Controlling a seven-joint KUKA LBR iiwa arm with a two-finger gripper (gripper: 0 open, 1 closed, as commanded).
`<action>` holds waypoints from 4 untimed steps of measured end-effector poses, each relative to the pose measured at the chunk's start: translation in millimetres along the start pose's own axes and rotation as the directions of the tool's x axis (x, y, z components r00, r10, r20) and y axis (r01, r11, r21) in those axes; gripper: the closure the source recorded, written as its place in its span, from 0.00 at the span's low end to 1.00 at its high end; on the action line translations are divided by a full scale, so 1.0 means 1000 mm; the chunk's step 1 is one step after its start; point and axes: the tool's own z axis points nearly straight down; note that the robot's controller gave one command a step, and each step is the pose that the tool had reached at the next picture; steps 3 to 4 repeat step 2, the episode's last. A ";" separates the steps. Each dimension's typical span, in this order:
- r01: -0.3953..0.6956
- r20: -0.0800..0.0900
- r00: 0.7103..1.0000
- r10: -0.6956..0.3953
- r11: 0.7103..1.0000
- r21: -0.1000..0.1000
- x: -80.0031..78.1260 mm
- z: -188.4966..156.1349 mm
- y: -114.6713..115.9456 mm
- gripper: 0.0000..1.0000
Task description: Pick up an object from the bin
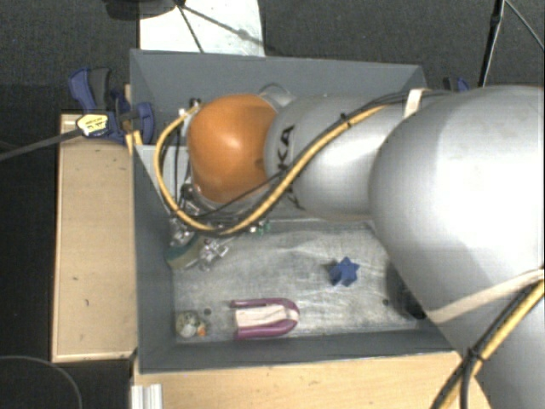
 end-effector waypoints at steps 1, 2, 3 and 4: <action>-0.008 0.005 1.000 0.008 1.000 0.001 -0.002 -0.021 -0.001 1.00; -0.016 0.005 1.000 0.016 1.000 0.003 -0.004 -0.087 -0.002 1.00; -0.016 0.005 1.000 0.016 1.000 0.003 -0.004 -0.087 -0.002 1.00; -0.016 0.005 1.000 0.016 1.000 0.003 -0.004 -0.087 -0.002 1.00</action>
Offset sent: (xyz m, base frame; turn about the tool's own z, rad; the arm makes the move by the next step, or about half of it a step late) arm 0.0003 -0.0002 0.0191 0.0000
